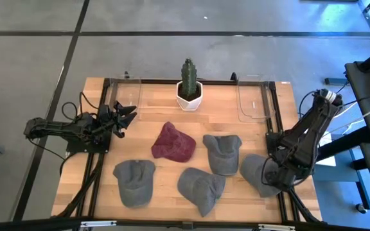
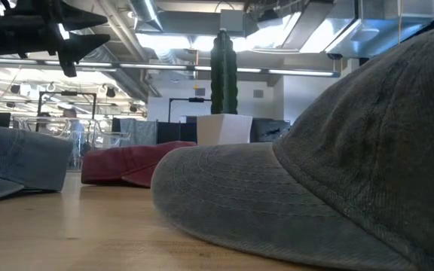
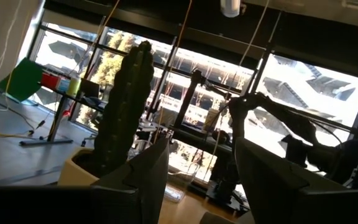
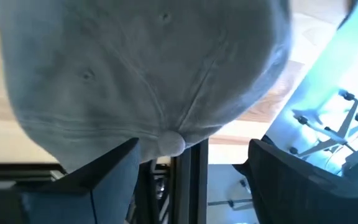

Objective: Pick & Place hat
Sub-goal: Put the gray cap into the right transparent bin

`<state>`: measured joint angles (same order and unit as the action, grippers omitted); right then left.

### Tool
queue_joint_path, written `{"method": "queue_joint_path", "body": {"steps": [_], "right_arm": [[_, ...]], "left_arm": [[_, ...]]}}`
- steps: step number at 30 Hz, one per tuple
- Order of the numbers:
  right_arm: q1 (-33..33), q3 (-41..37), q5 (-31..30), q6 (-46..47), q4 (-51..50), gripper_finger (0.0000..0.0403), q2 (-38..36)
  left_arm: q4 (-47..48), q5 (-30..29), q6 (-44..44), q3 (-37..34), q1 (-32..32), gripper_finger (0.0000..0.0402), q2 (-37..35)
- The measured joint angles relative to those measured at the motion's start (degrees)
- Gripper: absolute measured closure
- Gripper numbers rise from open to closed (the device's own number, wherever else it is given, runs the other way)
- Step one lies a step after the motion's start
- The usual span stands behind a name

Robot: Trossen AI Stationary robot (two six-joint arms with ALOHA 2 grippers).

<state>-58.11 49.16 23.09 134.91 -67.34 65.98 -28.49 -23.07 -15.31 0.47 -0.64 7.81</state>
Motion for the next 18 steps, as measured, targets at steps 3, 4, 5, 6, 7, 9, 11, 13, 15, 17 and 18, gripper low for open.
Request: {"method": "queue_joint_path", "body": {"steps": [3,4,5,6,7,9,11,13,15,17,18], "right_arm": [[-0.9,-1.9,-0.5,-0.2,4.1,0.0104,0.0],[-1.2,-2.5,-1.0,-0.2,5.3,0.0104,0.0],[-1.5,-3.1,-1.4,-0.3,6.1,0.0104,0.0],[-1.9,-3.8,-1.5,-0.3,6.7,0.0104,0.0],[-2.3,-4.4,-1.4,-0.2,7.4,0.0104,0.0],[-3.0,-5.6,-1.6,-0.3,8.7,0.0104,0.0],[-3.6,-6.5,-2.6,-0.4,9.3,0.0104,0.0],[-4.1,-7.2,-4.1,-0.4,9.5,0.0104,0.0],[-4.1,-7.7,-5.6,-0.4,9.3,0.0105,0.0],[-4.1,-8.2,-6.9,-0.4,9.5,0.0111,0.0],[-4.1,-8.3,-7.5,-0.4,9.4,0.0117,0.0]], "left_arm": [[0.0,0.0,0.0,0.0,0.0,0.0222,0.0],[0.0,0.0,0.0,0.0,0.0,0.0222,0.0],[0.0,0.0,0.0,0.0,0.0,0.0221,0.0],[0.0,0.0,0.0,0.0,0.0,0.0221,0.0],[0.0,-0.1,0.0,0.0,0.0,0.0221,0.0],[0.0,-0.1,0.0,0.0,0.0,0.0222,0.0],[0.0,-0.3,0.0,0.0,0.0,0.0221,0.0],[0.0,-1.3,0.0,0.0,0.0,0.0221,0.0],[0.0,-2.7,0.0,0.0,0.0,0.0222,0.0],[0.0,-4.0,0.0,0.0,0.0,0.0221,0.0],[0.0,-4.6,0.0,0.0,0.0,0.0221,0.0]]}}
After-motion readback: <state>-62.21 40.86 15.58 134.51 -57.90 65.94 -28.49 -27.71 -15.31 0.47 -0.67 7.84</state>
